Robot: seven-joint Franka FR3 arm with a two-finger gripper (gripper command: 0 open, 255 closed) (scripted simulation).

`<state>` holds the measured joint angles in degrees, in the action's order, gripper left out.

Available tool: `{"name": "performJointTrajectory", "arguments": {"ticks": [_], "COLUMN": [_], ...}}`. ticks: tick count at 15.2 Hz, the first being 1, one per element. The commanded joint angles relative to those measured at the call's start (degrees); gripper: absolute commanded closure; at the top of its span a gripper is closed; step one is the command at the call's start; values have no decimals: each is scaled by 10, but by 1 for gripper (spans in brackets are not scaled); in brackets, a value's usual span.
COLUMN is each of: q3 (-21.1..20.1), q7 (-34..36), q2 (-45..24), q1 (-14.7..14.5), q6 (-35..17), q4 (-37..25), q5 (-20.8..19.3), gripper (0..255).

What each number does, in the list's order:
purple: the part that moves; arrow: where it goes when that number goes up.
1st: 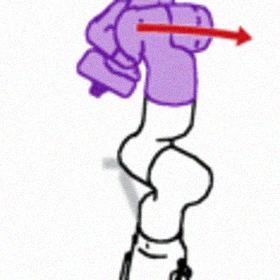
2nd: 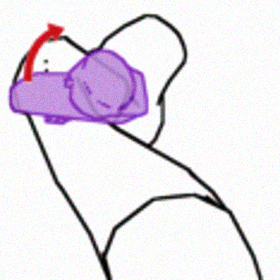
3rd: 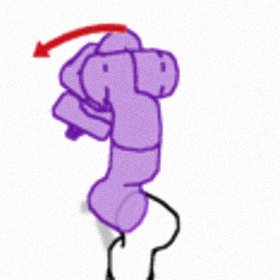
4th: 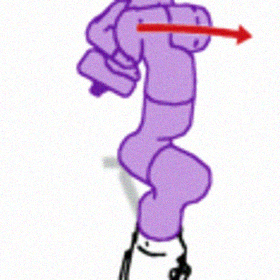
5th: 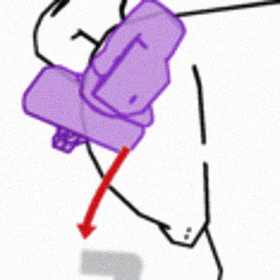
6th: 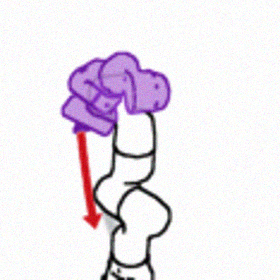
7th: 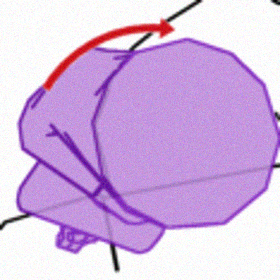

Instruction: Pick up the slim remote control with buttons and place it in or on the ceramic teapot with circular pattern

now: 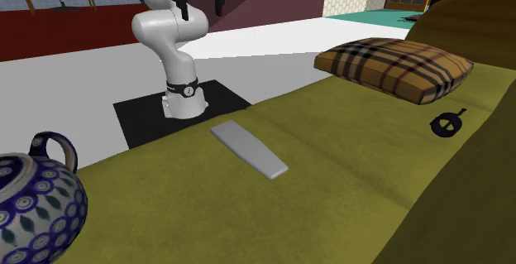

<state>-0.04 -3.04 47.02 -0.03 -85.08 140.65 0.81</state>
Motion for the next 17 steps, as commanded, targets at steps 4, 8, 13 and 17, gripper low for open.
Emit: {"name": "performJointTrajectory", "arguments": {"ticks": [4, 8, 13, 17], "q3": [5, 10, 17, 23], "q7": [-6, -13, -21, -28], "q2": [-46, -116, -215, -298], "q1": [2, 6, 9, 10], "q6": [-65, -150, -247, -314], "q4": [9, 10, -8, -38], "q5": [-5, -11, -15, -16], "gripper": [0, 0, 0, 0]}}
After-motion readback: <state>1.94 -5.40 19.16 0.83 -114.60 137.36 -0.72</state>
